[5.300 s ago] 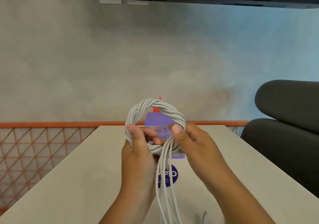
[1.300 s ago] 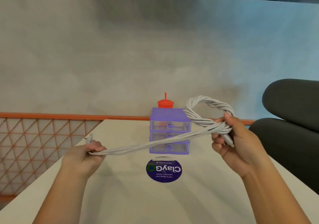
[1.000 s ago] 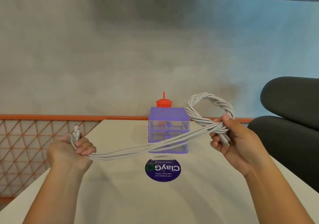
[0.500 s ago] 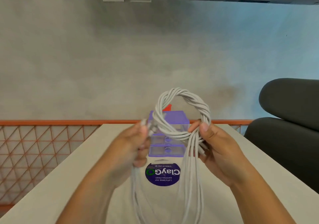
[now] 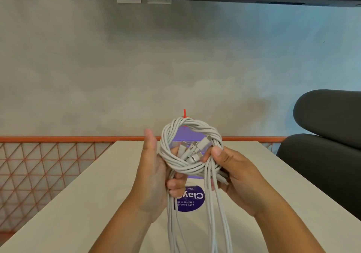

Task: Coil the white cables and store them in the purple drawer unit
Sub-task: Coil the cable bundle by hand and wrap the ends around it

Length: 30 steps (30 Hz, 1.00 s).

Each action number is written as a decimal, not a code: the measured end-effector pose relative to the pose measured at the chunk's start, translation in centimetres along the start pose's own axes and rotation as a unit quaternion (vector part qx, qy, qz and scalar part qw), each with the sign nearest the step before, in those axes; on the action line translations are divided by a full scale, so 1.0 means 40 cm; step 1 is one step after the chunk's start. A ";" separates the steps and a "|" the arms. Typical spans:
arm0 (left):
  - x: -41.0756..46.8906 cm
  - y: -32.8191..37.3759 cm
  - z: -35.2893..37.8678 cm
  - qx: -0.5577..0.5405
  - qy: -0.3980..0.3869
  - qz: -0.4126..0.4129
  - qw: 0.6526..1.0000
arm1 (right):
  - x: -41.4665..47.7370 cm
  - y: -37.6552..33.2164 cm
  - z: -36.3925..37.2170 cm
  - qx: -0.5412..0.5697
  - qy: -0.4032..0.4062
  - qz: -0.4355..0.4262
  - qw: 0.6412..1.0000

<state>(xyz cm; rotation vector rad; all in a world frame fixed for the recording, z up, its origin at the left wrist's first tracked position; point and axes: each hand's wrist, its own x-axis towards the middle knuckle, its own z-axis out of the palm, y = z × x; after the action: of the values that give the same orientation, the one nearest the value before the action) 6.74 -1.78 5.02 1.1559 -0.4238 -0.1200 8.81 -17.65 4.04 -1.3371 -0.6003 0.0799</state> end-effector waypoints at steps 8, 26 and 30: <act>0.006 -0.010 0.033 0.078 0.136 0.144 0.977 | 0.008 0.008 0.028 -0.016 0.036 0.044 0.998; 0.010 -0.020 0.026 0.164 0.323 0.262 0.894 | 0.006 0.017 0.108 -0.239 0.161 -0.013 0.958; 0.015 -0.010 0.008 0.158 0.308 0.213 0.914 | 0.002 0.017 0.115 -0.255 0.171 -0.032 0.951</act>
<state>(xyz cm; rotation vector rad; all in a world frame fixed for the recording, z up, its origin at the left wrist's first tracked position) 7.23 -2.40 4.94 1.3173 -0.1198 0.7057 6.99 -13.38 3.93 -1.7790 -0.3768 -0.3784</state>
